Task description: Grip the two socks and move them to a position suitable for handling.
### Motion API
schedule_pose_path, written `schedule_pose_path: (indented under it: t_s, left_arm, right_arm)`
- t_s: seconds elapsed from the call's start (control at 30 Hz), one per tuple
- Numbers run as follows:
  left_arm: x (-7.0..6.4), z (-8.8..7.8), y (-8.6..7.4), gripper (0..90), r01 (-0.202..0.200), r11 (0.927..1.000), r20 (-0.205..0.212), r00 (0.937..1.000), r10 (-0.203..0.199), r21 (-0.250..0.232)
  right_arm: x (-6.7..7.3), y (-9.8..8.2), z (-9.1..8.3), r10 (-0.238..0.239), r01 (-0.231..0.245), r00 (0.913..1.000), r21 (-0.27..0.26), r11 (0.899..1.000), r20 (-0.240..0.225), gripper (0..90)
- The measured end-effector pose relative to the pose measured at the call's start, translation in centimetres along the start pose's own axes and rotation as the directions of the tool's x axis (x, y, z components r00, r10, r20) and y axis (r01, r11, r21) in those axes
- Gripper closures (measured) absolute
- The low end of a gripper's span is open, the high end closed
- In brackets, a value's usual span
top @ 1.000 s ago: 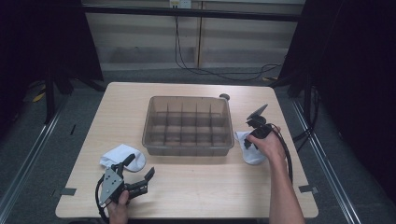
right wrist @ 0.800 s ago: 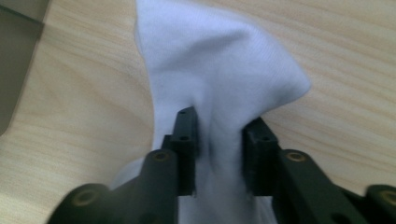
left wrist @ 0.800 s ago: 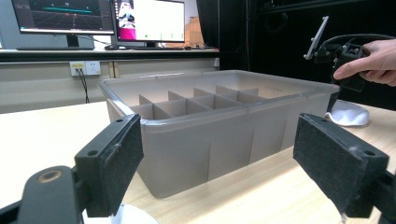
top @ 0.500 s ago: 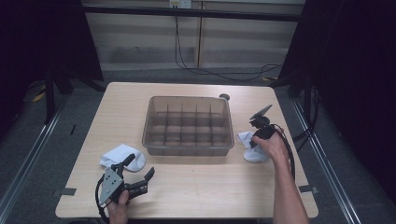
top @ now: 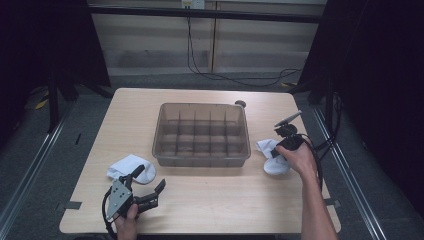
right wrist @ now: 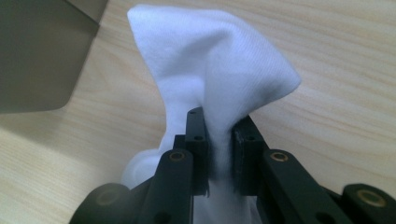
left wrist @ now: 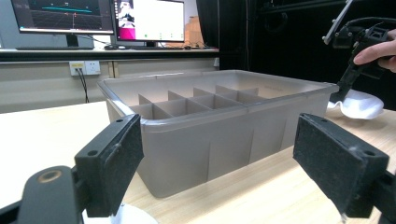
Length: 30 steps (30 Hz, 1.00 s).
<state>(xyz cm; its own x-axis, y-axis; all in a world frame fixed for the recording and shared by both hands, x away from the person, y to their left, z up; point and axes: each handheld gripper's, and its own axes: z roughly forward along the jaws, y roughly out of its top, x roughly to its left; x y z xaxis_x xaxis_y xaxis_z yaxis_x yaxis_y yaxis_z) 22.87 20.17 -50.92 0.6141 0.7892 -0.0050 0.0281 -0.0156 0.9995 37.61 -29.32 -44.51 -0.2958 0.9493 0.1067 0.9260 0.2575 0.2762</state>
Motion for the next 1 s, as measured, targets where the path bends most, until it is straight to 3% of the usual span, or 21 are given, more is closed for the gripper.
schedule_pose_path:
  t_s: [0.27, 0.5, 0.8, 1.0]
  left_arm:
    - [0.0, 0.0, 0.0, 15.7, 0.003, 1.0000, 0.000, 1.0000, -0.003, -0.001]
    - [0.0, 0.0, 0.0, 15.7, 0.001, 1.0000, 0.000, 1.0000, -0.001, -0.001]
    - [0.0, 0.0, 0.0, 15.7, 0.001, 1.0000, -0.001, 1.0000, -0.001, -0.002]
    - [0.0, 0.0, 0.0, 15.7, 0.001, 1.0000, 0.002, 1.0000, -0.001, 0.000]
  right_arm:
    - [0.5, -1.1, -0.6, -0.013, 0.013, 0.9984, 0.005, 1.000, -0.056, 79.4]
    - [1.3, -2.5, -1.4, -0.035, 0.034, 0.9980, -0.013, 0.999, -0.053, 79.3]
    - [3.4, -4.4, -1.9, -0.075, 0.073, 0.9948, -0.022, 0.997, -0.069, 79.3]
    - [5.4, -6.0, -1.5, -0.107, 0.107, 0.9915, 0.007, 0.994, -0.074, 79.3]
